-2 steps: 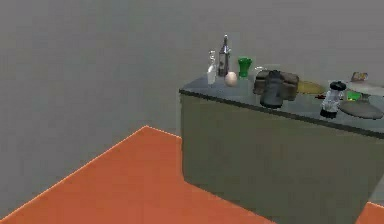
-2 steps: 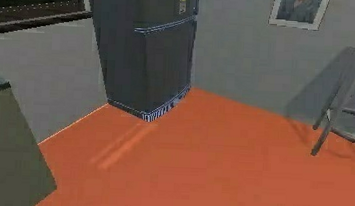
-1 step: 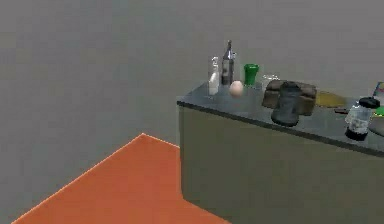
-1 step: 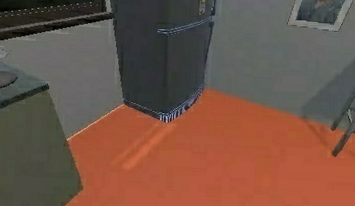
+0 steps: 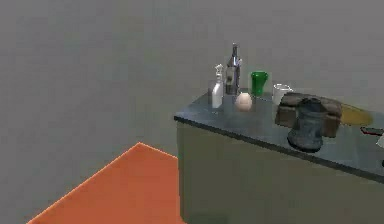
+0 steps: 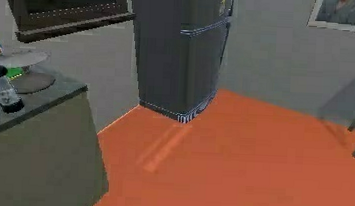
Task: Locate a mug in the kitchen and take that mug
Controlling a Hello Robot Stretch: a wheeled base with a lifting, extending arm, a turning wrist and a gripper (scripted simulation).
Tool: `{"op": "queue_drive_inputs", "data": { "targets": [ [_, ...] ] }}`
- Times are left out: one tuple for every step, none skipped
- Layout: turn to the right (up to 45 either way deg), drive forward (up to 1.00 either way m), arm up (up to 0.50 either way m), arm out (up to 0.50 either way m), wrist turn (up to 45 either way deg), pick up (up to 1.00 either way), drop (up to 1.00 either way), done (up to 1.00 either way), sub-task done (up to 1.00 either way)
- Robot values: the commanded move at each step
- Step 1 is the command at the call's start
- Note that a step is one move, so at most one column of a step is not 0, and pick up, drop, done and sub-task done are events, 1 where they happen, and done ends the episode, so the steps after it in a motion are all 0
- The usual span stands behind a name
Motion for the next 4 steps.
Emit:
{"op": "queue_drive_inputs", "data": {
  "targets": [
    [45.0, 0.0, 0.0, 0.0, 0.0, 0.0, 0.0, 0.0, 0.0],
    [18.0, 0.0, 0.0, 0.0, 0.0, 0.0, 0.0, 0.0, 0.0],
    [0.0, 0.35, 0.0, 0.0, 0.0, 0.0, 0.0, 0.0, 0.0],
    [-45.0, 0.0, 0.0, 0.0, 0.0, 0.0, 0.0, 0.0, 0.0]
  ]
}}
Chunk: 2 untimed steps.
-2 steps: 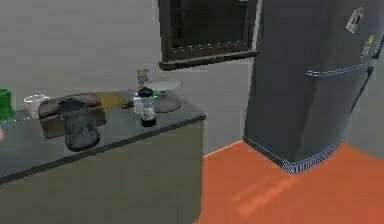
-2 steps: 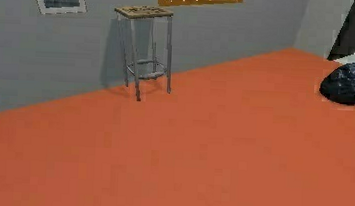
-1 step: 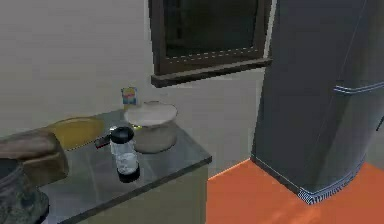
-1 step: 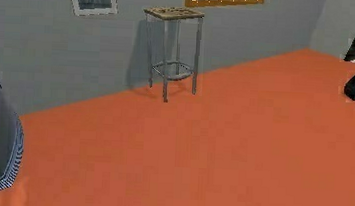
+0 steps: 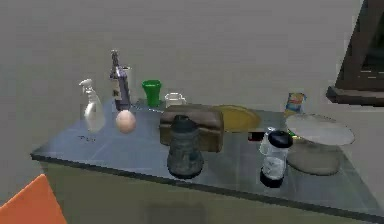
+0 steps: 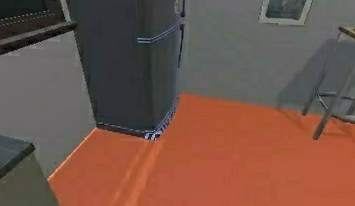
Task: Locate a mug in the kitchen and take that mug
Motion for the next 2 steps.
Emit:
{"op": "queue_drive_inputs", "data": {
  "targets": [
    [-45.0, 0.0, 0.0, 0.0, 0.0, 0.0, 0.0, 0.0, 0.0],
    [-45.0, 0.0, 0.0, 0.0, 0.0, 0.0, 0.0, 0.0, 0.0]
  ]
}}
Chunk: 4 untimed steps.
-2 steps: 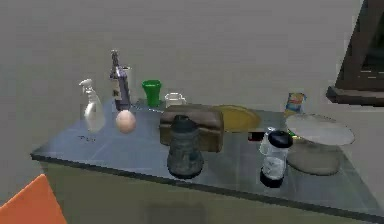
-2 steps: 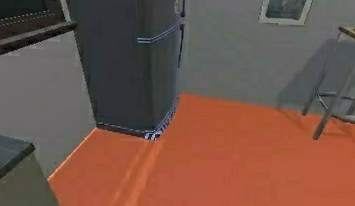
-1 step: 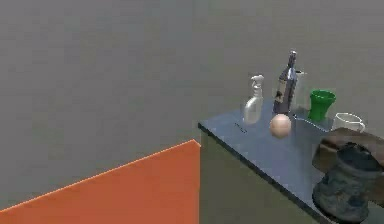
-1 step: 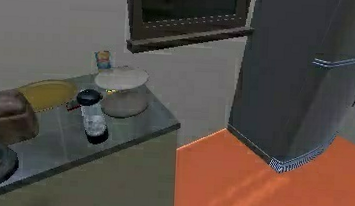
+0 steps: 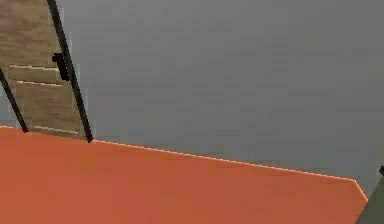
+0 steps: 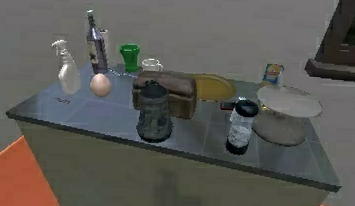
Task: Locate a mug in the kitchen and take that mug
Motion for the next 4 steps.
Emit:
{"op": "queue_drive_inputs", "data": {
  "targets": [
    [-3.0, 0.0, 0.0, 0.0, 0.0, 0.0, 0.0, 0.0, 0.0],
    [33.0, 0.0, 0.0, 0.0, 0.0, 0.0, 0.0, 0.0, 0.0],
    [0.0, 0.9, 0.0, 0.0, 0.0, 0.0, 0.0, 0.0, 0.0],
    [30.0, 0.0, 0.0, 0.0, 0.0, 0.0, 0.0, 0.0, 0.0]
  ]
}}
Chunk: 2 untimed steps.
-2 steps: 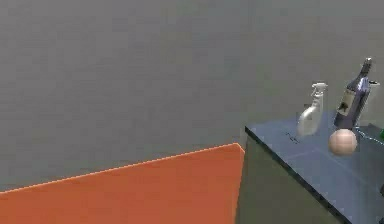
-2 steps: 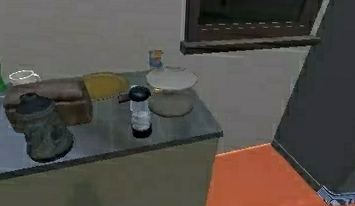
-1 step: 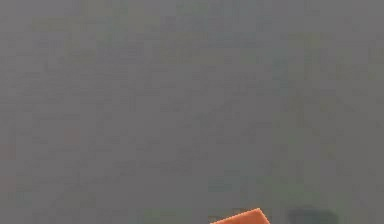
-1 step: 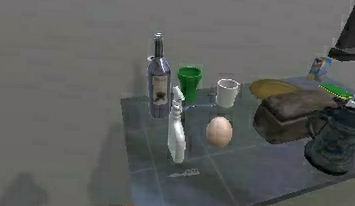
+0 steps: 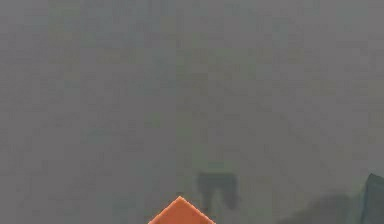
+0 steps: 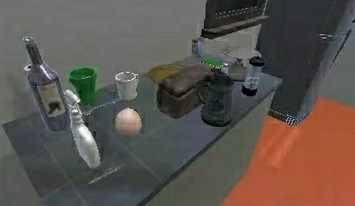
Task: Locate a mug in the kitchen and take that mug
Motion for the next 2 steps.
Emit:
{"op": "queue_drive_inputs", "data": {
  "targets": [
    [0.0, 0.2, 0.0, 0.0, 0.0, 0.0, 0.0, 0.0, 0.0],
    [24.0, 0.0, 0.0, 0.0, 0.0, 0.0, 0.0, 0.0, 0.0]
  ]
}}
